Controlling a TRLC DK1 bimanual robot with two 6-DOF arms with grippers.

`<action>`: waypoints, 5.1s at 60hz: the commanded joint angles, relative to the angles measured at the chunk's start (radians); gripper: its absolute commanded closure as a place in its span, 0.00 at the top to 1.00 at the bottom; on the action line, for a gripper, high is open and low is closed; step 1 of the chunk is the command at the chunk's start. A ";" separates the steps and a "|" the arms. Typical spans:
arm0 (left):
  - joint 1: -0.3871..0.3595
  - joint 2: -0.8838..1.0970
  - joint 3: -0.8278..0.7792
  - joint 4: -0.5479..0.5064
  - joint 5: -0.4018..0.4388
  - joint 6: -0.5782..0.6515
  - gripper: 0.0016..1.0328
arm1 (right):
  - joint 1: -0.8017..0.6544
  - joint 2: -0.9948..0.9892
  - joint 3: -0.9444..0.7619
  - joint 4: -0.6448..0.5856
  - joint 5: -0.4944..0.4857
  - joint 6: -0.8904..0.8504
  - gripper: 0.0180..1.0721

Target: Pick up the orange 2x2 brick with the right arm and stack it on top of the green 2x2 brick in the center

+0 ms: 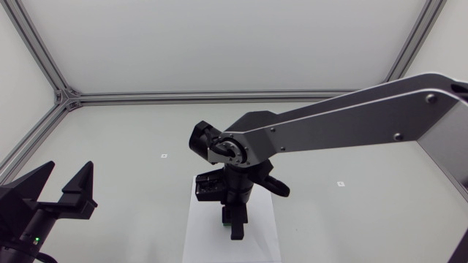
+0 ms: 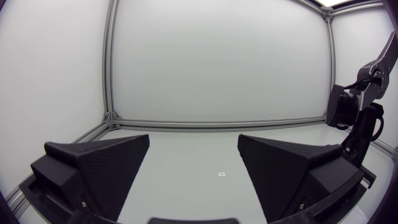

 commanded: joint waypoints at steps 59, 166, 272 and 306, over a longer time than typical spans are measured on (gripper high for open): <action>-0.001 -0.004 -0.041 -0.011 0.003 0.005 0.96 | 0.006 0.056 -0.025 -0.064 0.001 -0.012 0.17; -0.001 -0.004 -0.041 -0.011 0.003 0.007 0.96 | 0.020 0.002 -0.006 -0.058 -0.022 -0.002 0.49; -0.001 -0.004 -0.041 -0.011 0.003 0.005 0.96 | -0.450 -0.729 -0.238 -0.087 -0.113 0.060 0.95; -0.001 -0.004 -0.041 -0.011 0.003 0.005 0.96 | -0.957 -0.970 -0.425 0.014 -0.201 0.040 0.95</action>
